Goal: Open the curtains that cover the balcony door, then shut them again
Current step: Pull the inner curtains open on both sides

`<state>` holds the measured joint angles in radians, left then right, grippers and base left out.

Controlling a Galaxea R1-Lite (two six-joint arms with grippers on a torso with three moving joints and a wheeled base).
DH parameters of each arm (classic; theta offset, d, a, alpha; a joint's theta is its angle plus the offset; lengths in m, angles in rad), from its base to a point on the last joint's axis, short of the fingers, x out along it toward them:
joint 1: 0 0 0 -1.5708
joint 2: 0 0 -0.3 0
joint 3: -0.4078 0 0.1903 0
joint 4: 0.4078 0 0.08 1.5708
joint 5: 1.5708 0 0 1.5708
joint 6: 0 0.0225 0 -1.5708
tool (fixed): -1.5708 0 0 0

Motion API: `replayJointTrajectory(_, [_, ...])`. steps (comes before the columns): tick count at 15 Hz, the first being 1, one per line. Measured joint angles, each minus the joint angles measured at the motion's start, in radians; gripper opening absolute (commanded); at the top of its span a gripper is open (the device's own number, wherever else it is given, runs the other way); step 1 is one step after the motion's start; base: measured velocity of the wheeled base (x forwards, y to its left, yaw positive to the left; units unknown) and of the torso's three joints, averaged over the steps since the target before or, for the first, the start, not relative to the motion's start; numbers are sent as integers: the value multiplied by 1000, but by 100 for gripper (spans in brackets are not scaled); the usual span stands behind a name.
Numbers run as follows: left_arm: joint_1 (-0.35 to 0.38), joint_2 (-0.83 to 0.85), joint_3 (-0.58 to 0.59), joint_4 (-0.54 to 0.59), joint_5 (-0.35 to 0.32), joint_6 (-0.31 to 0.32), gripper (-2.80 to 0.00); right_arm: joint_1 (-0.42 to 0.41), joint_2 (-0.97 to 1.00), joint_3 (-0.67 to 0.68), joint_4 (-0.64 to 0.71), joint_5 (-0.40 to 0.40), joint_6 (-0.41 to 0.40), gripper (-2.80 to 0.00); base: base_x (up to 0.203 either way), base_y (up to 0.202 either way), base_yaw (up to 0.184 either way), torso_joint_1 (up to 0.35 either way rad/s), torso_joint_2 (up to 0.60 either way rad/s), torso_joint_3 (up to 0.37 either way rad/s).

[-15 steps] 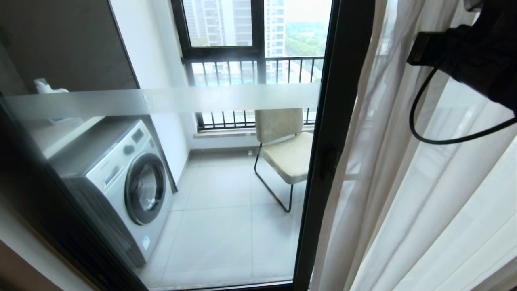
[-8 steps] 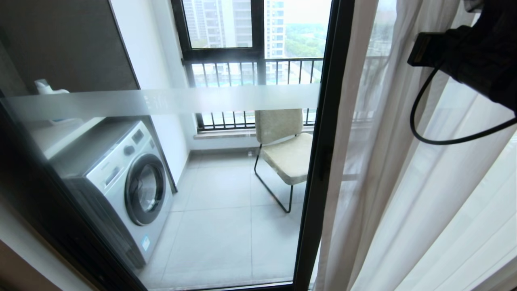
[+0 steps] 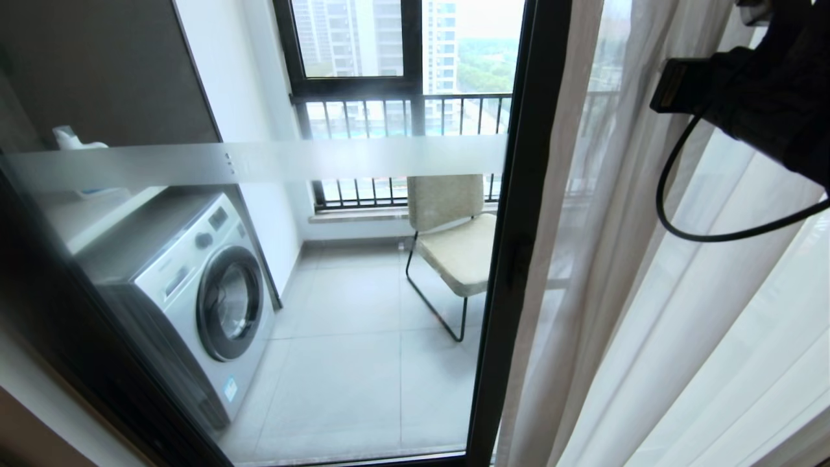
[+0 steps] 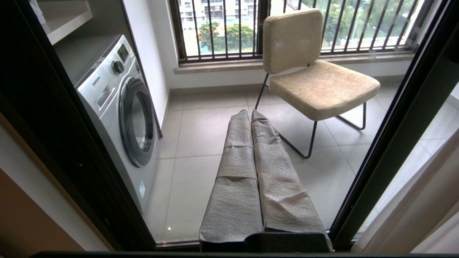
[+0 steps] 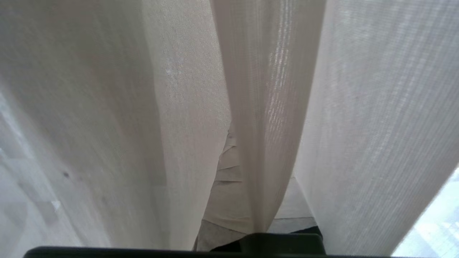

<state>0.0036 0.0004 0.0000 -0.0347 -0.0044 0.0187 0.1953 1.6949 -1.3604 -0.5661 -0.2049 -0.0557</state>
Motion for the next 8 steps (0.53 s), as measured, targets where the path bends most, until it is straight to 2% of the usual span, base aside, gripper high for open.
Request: replayJointTrajectory(8, [0,0,0,0,0,0,-280,-2,-1,6,-11,-1,1,-280,0,-192,3,2,3,3])
